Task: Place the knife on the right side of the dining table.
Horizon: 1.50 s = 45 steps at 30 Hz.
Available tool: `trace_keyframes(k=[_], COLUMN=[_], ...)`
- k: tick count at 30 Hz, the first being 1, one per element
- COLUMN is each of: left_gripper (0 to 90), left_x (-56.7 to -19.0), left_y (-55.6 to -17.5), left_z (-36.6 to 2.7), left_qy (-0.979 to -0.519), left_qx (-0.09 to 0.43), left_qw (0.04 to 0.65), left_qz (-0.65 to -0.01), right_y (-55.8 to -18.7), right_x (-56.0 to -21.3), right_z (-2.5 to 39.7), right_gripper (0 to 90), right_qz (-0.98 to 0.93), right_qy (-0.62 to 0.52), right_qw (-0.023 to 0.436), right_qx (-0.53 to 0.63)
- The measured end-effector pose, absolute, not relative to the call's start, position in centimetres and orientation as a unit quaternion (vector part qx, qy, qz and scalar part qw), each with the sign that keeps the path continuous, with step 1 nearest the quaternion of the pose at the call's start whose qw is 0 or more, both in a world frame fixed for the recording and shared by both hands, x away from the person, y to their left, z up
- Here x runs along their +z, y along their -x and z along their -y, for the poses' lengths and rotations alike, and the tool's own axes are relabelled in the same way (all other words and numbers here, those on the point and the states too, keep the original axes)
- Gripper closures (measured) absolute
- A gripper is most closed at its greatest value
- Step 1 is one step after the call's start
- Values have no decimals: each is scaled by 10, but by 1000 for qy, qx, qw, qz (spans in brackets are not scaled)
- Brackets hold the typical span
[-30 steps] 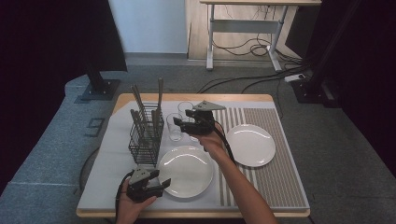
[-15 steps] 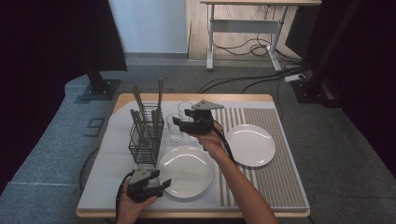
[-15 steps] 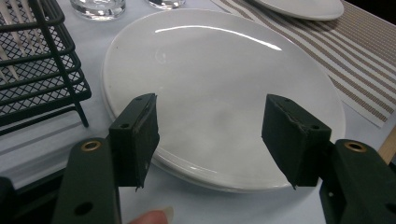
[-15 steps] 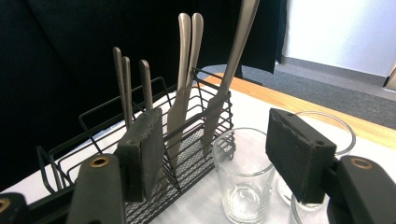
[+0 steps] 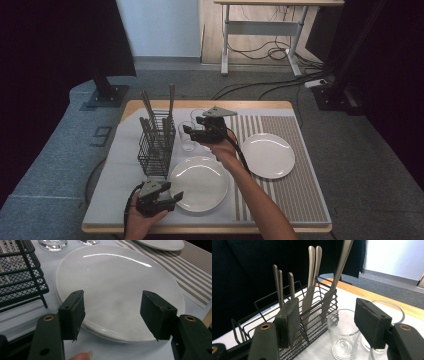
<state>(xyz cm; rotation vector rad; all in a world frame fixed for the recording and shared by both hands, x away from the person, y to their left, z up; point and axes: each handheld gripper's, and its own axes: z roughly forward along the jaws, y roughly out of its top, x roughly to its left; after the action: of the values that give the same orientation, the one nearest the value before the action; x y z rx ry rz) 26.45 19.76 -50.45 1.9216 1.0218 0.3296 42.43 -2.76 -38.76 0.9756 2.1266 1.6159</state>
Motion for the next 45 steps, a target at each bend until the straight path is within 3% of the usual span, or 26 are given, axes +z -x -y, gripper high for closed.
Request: trace_keyframes(k=[45], left_gripper=[365], left_x=[-508], left_y=[-265], left_z=[-194], left_qy=[-783], left_qx=[128], left_qw=[448], left_qz=[-411], right_y=[-429], right_x=[-394], right_z=[20], right_gripper=[372], right_qz=[-745], right_qy=[-349], right_qw=[132], right_qx=[552])
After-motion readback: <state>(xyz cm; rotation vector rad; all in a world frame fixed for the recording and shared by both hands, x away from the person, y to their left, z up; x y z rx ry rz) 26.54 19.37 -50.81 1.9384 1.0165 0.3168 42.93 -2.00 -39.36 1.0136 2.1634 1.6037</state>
